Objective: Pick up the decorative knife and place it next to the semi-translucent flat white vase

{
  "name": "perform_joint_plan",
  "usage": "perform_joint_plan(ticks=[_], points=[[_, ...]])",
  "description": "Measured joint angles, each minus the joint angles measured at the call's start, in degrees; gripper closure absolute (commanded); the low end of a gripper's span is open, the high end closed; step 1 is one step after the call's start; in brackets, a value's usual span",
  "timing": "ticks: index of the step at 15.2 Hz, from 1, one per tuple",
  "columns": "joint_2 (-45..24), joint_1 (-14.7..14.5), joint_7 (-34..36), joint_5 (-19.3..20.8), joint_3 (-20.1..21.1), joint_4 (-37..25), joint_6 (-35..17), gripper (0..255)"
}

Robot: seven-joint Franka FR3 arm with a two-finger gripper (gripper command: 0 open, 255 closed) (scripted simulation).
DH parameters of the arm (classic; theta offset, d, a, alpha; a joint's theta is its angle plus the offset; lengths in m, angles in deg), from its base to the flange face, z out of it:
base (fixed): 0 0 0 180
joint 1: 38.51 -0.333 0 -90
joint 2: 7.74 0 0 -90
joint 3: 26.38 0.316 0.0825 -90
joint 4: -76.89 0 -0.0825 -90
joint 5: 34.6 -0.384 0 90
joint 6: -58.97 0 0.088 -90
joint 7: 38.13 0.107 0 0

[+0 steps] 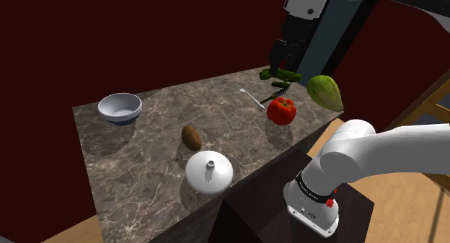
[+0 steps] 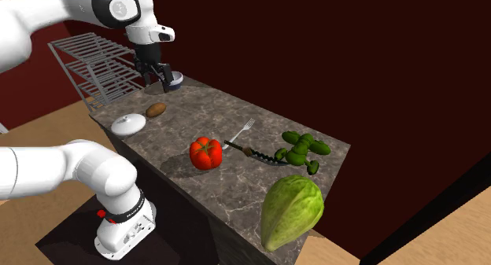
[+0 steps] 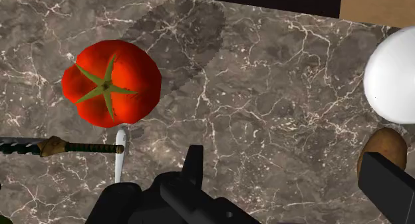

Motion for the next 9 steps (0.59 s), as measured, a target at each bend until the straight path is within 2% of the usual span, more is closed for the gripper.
perform_joint_plan(ticks=[4,9], points=[[-3.0,1.8,3.5,1.1,1.2,0.9,-3.4,0],[-10.2,6.3,12.2,4.2,3.4,1.9,-10.7,0]])
